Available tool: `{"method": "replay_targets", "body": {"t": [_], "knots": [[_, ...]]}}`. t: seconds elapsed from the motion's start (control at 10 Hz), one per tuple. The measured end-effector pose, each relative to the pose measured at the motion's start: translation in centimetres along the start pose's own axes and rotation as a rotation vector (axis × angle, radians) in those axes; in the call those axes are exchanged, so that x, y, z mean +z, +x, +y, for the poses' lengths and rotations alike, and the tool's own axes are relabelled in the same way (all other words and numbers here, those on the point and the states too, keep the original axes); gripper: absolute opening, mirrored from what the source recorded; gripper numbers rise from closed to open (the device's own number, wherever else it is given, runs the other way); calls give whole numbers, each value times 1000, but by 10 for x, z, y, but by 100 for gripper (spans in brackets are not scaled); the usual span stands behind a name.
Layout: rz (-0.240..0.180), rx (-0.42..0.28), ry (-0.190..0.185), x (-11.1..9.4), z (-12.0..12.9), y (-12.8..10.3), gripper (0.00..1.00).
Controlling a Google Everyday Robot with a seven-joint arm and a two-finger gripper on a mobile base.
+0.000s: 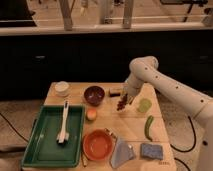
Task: Place grapes in table surface
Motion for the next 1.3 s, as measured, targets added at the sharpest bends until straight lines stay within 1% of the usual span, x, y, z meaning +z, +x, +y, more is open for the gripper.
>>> {"method": "replay_targets", "body": {"t": [0.4,0.8,1.0,1.3], "knots": [[-2,-19,-3,-3,7,-9,0],[-9,-20,0,0,15,-15,0],[-12,-16,2,4,18,-18,0],[-16,-6,-6,16,23,-22,0]]}}
